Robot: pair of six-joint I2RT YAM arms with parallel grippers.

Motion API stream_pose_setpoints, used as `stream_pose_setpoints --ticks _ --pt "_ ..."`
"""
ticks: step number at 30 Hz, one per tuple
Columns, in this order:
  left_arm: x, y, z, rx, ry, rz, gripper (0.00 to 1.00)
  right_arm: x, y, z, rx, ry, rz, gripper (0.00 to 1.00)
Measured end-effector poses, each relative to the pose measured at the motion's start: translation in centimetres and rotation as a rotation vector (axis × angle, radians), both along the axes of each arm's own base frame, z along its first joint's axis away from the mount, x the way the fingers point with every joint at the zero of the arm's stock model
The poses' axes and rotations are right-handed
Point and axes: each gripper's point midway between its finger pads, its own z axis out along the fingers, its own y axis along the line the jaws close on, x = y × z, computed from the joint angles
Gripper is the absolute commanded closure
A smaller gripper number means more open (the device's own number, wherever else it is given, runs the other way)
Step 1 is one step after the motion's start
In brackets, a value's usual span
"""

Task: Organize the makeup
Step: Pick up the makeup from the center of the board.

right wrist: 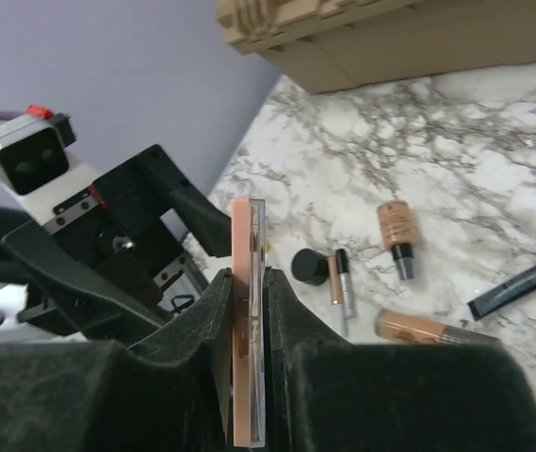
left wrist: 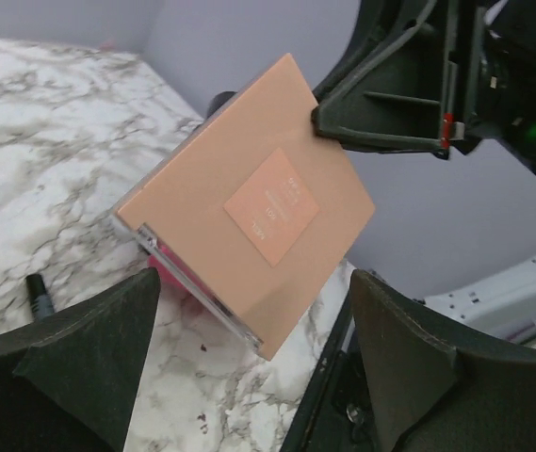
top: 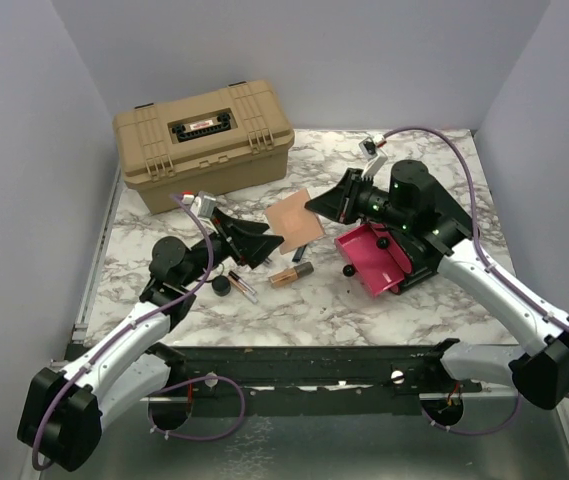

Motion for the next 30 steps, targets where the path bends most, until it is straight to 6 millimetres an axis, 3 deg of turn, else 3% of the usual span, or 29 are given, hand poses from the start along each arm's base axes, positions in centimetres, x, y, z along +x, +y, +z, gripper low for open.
stream_pose_setpoints --ticks 3,9,17,20,30 --pt "-1.2 -0.4 2.1 -0.034 -0.058 -0.066 0.25 -1.5 0.1 1.7 0.041 -0.021 0.057 0.86" --pt "-2.2 -0.5 2.9 -0.054 -0.078 -0.111 0.38 -2.6 0.1 3.1 0.077 -0.043 0.105 0.86" --pt "-2.9 -0.6 3.5 -0.075 -0.085 -0.147 0.40 -3.4 0.1 4.2 0.105 -0.071 0.149 0.85" --pt "-2.9 -0.8 3.5 -0.079 -0.080 -0.156 0.34 -3.4 0.1 4.4 0.108 -0.076 0.151 0.85" --pt "-2.5 -1.1 3.3 -0.092 -0.066 -0.165 0.33 -3.2 -1.0 3.7 0.051 -0.064 0.082 0.86"
